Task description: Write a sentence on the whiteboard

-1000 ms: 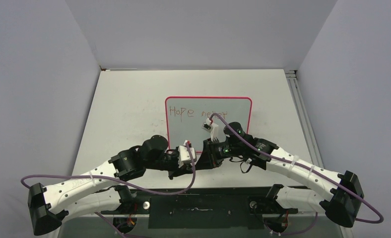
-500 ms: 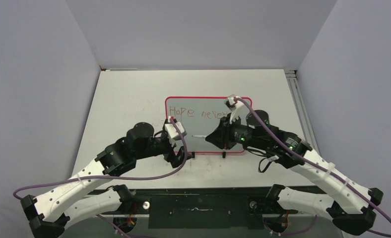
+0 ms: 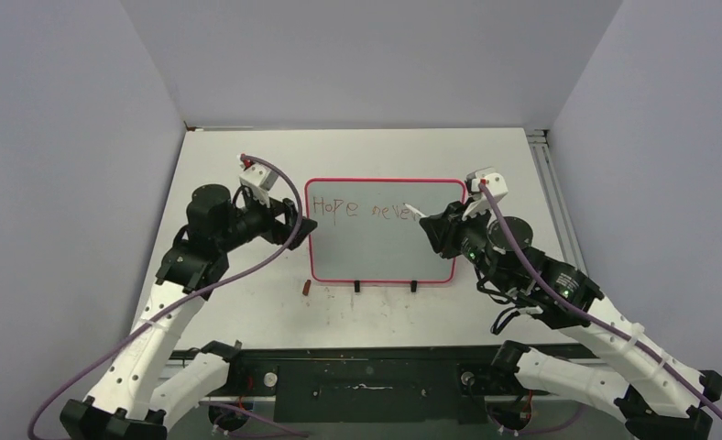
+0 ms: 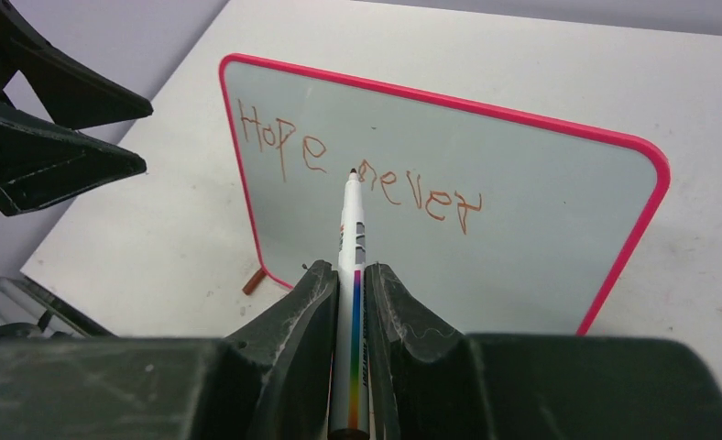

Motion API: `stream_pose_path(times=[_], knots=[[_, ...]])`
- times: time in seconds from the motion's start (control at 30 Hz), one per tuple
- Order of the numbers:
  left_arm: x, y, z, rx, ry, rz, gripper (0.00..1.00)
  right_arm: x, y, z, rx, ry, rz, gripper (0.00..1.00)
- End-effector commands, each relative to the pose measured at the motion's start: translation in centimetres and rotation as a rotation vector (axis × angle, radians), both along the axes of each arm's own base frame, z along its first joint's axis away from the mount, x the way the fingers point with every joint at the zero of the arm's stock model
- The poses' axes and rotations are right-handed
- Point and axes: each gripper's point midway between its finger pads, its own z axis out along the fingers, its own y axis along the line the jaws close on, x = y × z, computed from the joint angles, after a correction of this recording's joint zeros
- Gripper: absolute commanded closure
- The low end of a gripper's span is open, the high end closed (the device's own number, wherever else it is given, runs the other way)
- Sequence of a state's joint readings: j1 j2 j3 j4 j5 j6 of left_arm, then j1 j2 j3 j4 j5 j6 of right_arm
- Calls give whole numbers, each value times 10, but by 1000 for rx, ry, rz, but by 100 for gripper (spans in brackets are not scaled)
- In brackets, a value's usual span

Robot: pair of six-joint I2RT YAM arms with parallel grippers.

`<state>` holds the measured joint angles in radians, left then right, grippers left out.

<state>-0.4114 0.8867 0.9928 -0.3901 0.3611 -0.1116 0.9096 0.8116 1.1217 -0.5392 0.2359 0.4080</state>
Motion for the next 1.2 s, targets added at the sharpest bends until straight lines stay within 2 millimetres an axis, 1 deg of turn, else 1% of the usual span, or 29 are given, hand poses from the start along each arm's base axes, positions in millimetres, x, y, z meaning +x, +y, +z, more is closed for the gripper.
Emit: stream_pose_path(times=[0.0, 0.07, 0.33, 0.4, 0.5, 0.6, 0.67, 0.77, 0.87, 1.0, 1.1, 1.17], knots=[[10, 2, -7, -159, 72, -39, 16, 15, -5, 0, -16, -54, -72, 95], [18, 8, -18, -175, 101, -18, 16, 16, -5, -6, -29, -54, -72, 95], [39, 21, -51, -252, 185, -15, 17, 14, -3, -22, -67, -55, -43, 95], [42, 20, -56, -243, 213, -26, 19, 14, -2, -26, -76, -53, -36, 95], [48, 22, -61, -215, 222, -20, 20, 14, 1, -27, -72, -64, -11, 95], [58, 32, -70, -152, 221, 40, 20, 15, 3, -31, -67, -67, 20, 95], [64, 37, -71, -126, 227, 67, 20, 18, 3, -34, -66, -69, 49, 95], [71, 37, -68, -118, 216, 78, 21, 29, -5, -37, -50, -78, 52, 95], [74, 34, -73, -123, 230, 70, 21, 36, -11, -42, -40, -71, 56, 95], [69, 28, -88, -113, 257, 39, 21, 37, -19, -42, -15, -89, 47, 95], [65, 23, -96, -104, 279, 20, 22, 41, -36, -49, -42, -84, -28, 95], [63, 19, -100, -94, 289, 6, 22, 42, -43, -51, -51, -83, -61, 95]])
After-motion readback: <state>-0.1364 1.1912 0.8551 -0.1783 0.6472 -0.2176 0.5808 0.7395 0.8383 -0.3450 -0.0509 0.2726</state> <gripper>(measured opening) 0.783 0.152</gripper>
